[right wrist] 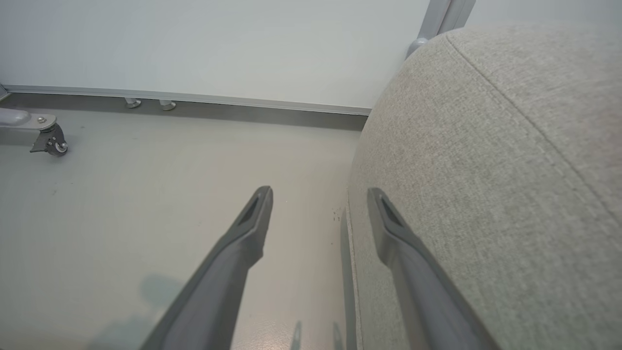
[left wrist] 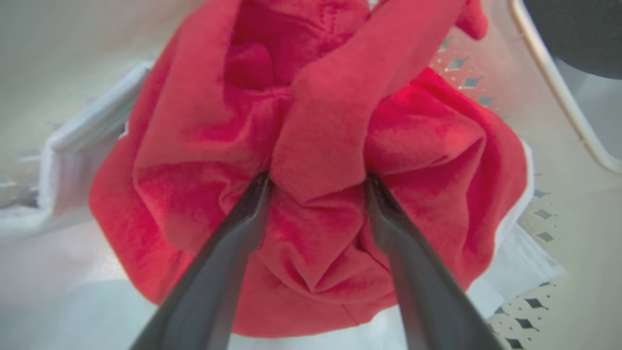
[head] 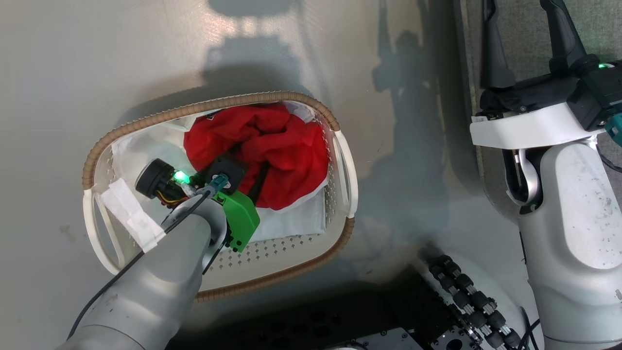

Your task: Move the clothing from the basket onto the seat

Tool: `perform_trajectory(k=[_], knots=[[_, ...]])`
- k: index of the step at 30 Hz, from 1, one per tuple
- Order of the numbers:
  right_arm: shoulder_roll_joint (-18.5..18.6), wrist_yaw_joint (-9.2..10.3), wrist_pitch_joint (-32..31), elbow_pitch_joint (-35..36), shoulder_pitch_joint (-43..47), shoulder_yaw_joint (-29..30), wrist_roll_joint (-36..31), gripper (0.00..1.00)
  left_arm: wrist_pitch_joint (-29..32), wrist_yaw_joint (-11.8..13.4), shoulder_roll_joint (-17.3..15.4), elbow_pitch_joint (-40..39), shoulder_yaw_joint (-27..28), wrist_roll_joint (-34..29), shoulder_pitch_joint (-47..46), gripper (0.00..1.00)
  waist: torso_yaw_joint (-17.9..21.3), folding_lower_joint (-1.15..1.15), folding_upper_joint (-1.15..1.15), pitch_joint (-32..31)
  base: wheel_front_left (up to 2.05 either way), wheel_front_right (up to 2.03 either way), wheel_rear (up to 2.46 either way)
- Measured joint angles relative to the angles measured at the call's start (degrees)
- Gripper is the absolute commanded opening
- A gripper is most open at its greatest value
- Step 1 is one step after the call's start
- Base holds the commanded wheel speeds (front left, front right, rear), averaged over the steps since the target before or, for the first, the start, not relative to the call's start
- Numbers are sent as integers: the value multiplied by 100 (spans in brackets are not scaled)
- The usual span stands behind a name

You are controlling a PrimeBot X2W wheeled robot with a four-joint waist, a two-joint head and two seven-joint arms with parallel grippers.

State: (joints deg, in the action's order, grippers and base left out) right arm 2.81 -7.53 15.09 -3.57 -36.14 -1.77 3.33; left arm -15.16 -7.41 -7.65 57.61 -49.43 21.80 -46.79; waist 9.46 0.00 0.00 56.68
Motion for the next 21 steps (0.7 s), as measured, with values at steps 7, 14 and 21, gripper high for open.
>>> perform_trajectory(k=[7, 14, 21], knots=[[1, 0, 0, -31, -29, -12, 18, 100, 0, 0, -47, -46, 53, -68, -1, 0, 40, 0, 0, -78, 0, 0, 0], [0, 0, -1, -193, -87, -104, 112, 100, 0, -7, -171, -200, 180, -37, 107, 0, 101, 0, 0, -315, 0, 0, 0], [-1, 0, 0, -434, -54, -230, 151, 100, 1, -7, -248, -538, 240, 20, 582, 0, 100, 0, 0, -840, 0, 0, 0]])
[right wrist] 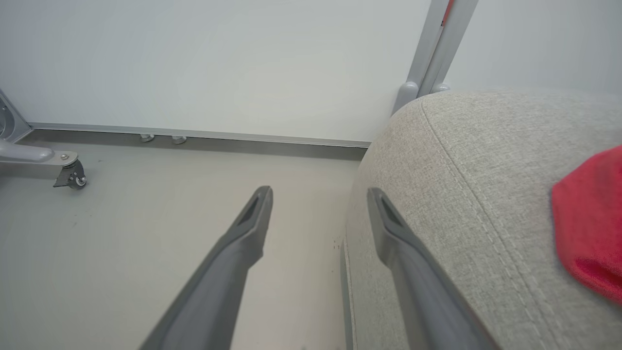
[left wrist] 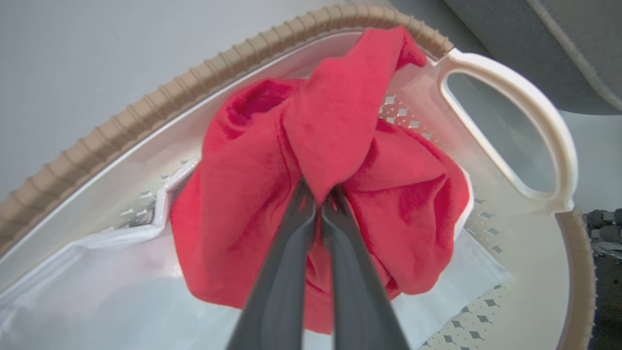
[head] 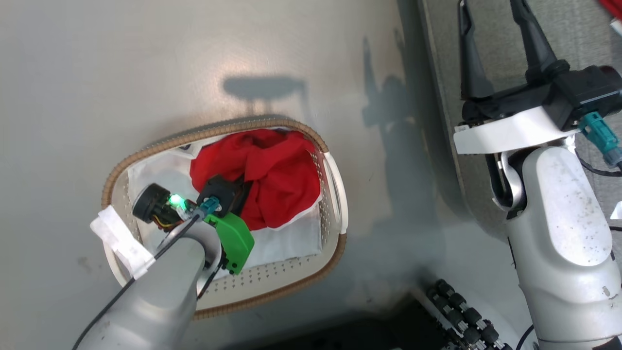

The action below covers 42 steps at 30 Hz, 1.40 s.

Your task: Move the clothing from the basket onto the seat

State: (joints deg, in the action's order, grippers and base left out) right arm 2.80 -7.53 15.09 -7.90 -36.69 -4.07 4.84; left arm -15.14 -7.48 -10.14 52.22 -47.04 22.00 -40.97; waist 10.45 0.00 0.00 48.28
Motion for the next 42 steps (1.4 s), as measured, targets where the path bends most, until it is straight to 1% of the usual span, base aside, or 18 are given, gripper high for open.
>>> perform_trajectory(k=[3, 12, 18, 21, 27, 33, 38, 42], knots=[[0, 0, 0, -131, 95, -36, -3, 100, 0, 0, -3, -163, 200, 166, 247, 0, -11, 0, 0, -279, 0, 0, 0], [-2, 0, -1, -550, 554, 62, -120, 100, 2, 0, 91, -668, 603, 167, 945, 0, -144, 0, 0, -1269, 0, 0, 0], [-2, 0, 0, -771, 860, 25, -124, 100, 2, 0, 145, -1072, 835, 98, 1363, 0, -278, 0, 0, -1948, 0, 0, 0], [-4, 0, 0, -843, 978, 11, -119, 100, 2, 0, 141, -1288, 859, 36, 1523, 0, -346, 0, 0, -2266, 0, 0, 0], [-2, 0, 0, -971, 1313, 33, -24, 100, 2, 0, 174, -1806, 1115, 11, 1734, 0, -479, 0, 0, -2867, 0, 0, 0], [-2, 0, 0, -1073, 1617, 11, 27, 100, 2, 0, 226, -2551, 1475, -71, 1825, 0, -596, 0, 0, -3429, 0, 0, 0], [-2, 0, 0, -1127, 1818, -54, 111, 100, 2, 0, 277, -3153, 1826, -103, 1873, 0, -664, 0, 0, -3800, 0, 0, 0], [-1, 0, 0, -1169, 1935, -149, 178, 100, 2, 0, 296, -3439, 1972, -125, 1907, 0, -691, 0, 0, -4042, 0, 0, 0]])
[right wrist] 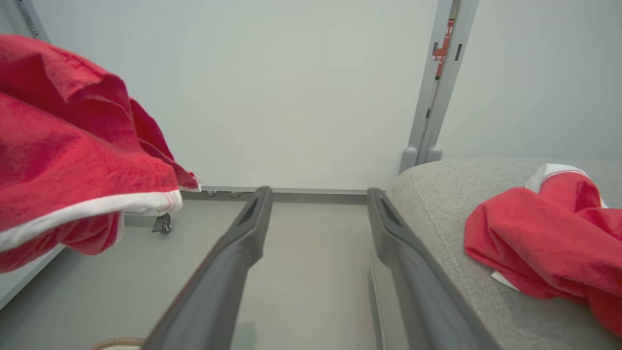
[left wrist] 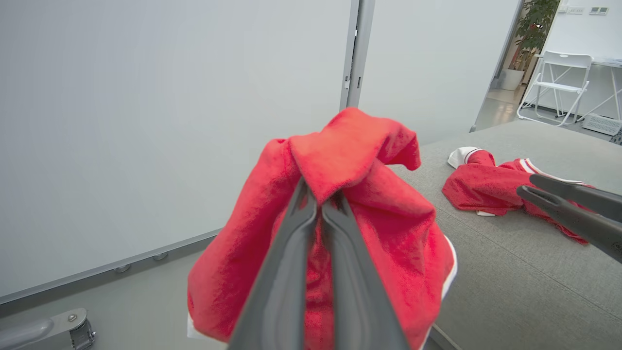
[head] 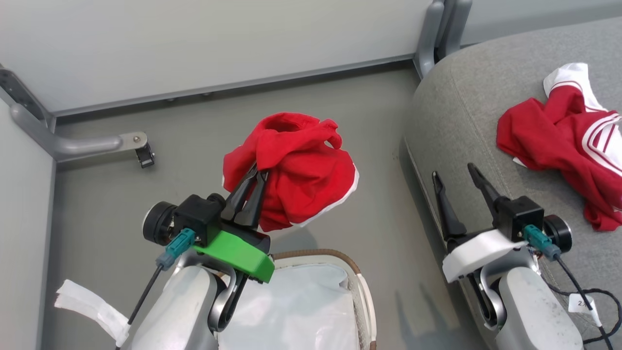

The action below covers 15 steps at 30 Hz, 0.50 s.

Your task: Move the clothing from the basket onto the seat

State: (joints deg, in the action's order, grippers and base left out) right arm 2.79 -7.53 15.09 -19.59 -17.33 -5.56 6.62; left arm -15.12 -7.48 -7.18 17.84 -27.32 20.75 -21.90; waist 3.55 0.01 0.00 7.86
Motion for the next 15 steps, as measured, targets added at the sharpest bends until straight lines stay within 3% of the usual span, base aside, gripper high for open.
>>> perform_trajectory(k=[6, 15], knots=[[2, 0, 0, -33, 160, -209, 45, 100, 0, 0, 31, -286, 101, -31, 44, 0, -8, 0, 0, -258, 0, 0, 0], [-1, 1, 0, 541, -375, -2017, 303, 100, 0, 0, 124, -480, 68, -13, 219, 0, -39, 0, 0, -267, 0, 0, 0]])
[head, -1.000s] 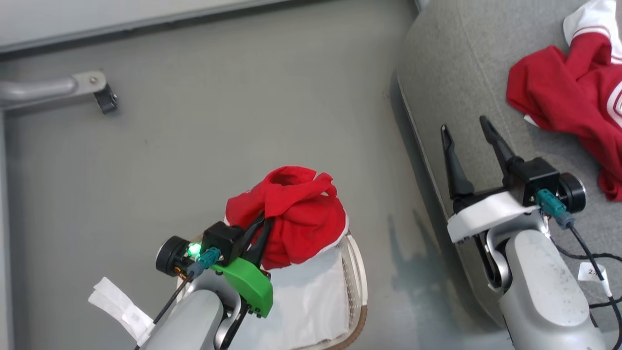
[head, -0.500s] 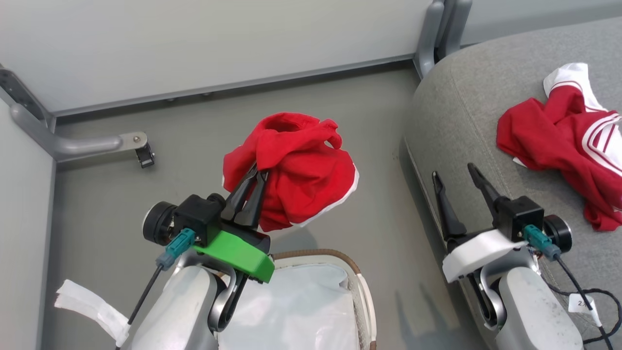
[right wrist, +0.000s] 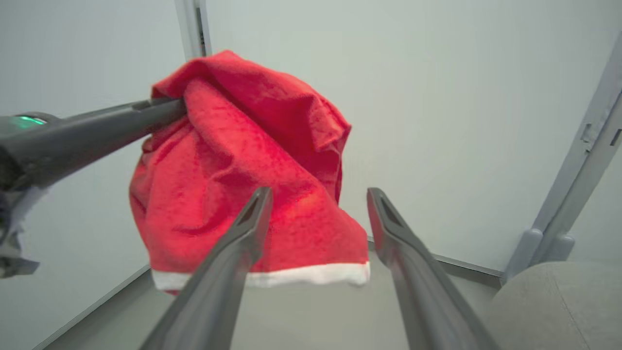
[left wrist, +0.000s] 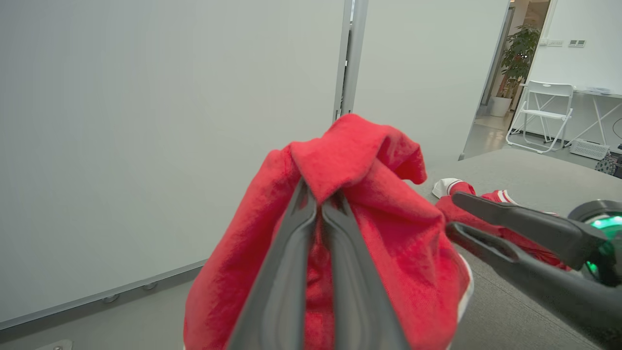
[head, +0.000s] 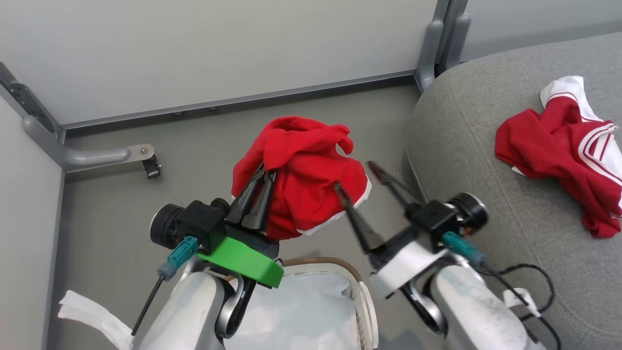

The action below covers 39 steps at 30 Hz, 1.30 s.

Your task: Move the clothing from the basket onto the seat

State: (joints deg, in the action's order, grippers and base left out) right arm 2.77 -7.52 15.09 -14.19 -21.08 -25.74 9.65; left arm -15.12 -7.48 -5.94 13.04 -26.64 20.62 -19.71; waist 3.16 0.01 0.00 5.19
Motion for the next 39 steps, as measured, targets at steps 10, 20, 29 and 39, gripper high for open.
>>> perform_trajectory(k=[10, 20, 29, 39], knots=[[9, 0, -1, -588, -815, -866, -58, 100, 0, 0, 80, -37, -341, 130, 3, 0, -194, 0, 0, 20, 0, 0, 0], [4, 0, 0, -1317, -1103, -1239, 258, 0, 0, 0, 104, -122, -609, 413, 1, 0, -398, 0, 0, 65, 0, 0, 0], [-1, 0, -1, -1128, -1045, -917, 342, 0, -1, 0, 88, -162, -428, 349, -1, 100, -342, 0, 0, 154, 0, 0, 0], [7, -1, -1, -828, -499, -318, 227, 0, -3, 0, -57, -44, -258, 70, 80, 100, 320, 0, 0, 263, 0, 0, 0]])
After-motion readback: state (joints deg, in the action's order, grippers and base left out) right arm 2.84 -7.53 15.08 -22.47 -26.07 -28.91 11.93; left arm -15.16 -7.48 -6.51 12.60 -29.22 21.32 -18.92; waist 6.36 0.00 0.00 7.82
